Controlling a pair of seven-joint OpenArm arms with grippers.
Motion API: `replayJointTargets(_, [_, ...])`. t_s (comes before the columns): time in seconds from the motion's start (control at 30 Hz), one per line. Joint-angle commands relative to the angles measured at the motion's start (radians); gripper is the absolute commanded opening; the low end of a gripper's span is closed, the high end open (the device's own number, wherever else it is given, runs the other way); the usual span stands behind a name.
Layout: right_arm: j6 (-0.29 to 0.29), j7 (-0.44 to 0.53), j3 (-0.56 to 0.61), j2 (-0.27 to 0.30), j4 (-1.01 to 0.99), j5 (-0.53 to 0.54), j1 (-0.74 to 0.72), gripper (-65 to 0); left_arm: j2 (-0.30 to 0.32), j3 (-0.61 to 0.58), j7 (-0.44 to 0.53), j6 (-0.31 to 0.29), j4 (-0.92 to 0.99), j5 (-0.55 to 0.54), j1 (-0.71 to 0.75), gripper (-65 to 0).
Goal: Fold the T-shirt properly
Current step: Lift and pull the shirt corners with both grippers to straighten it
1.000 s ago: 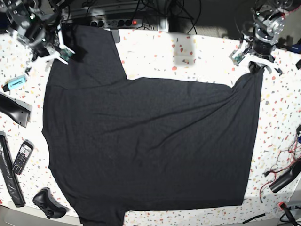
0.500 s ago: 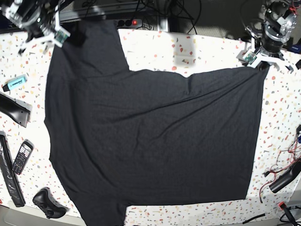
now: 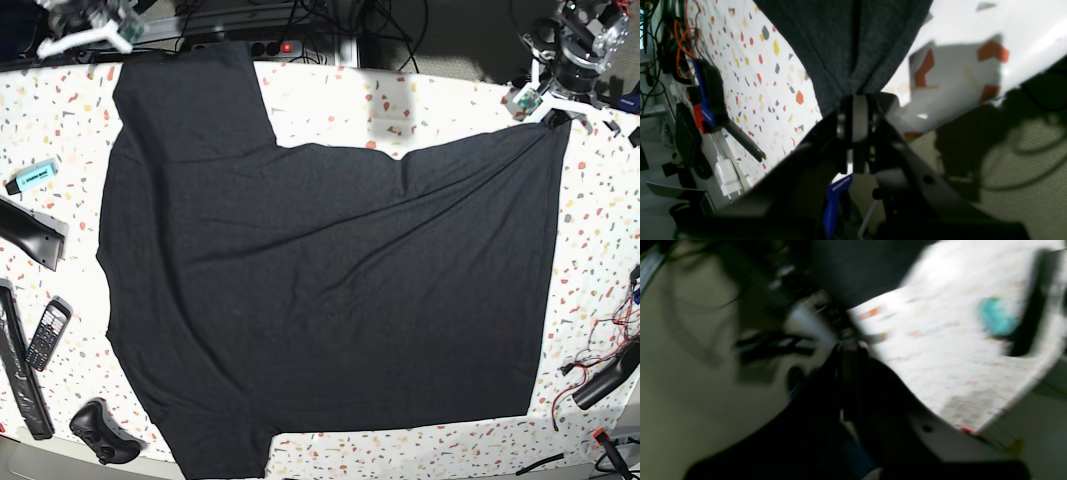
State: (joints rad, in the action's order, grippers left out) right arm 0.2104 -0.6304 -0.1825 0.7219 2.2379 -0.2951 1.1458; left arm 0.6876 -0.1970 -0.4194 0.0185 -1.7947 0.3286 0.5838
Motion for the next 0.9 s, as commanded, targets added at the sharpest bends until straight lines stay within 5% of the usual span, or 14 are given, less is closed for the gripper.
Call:
replayJointTargets(0.0, [-0.043,-0.016,-0.008,0.009,0.014,-0.016,-0.011,-65.0,0.013,0.008,0.014,0.014,-0.024,0.01,-0.003,-65.0])
replayJointTargets(0.07, [-0.045,-0.069,-0.008,0.01,0.01,0.001,-0.053,-63.2,0.013,0.008,0.021,0.014,-0.034,0.01,-0.002,-65.0])
replayJointTargets(0.17, [-0.015,-0.082,-0.008,0.01,0.0,0.01,-0.087,-46.8,0.011,0.008,0.024,0.014,-0.041,0.01,-0.002,-65.0])
replayJointTargets(0.27, [-0.011,-0.03,-0.008,0.03,-0.04,0.01,-0.113,-39.0,0.011,0.008,0.024,0.014,-0.042,0.01,-0.002,-65.0])
replayJointTargets(0.47, [-0.008,0.027,-0.006,0.108,-0.165,-0.097,-0.177,-38.9,0.011,0.008,0.024,0.014,-0.042,0.01,-0.003,-65.0])
replayJointTargets(0.7, [-0.007,0.149,0.0,0.174,-0.217,-0.103,-0.183,-38.9,0.006,0.008,0.024,0.014,-0.042,0.011,-0.009,-65.0])
replayJointTargets(0.87, [0.013,0.167,0.122,0.203,-0.311,-0.208,-0.242,-38.9,-0.014,0.008,0.023,0.014,-0.048,0.018,-0.022,-65.0])
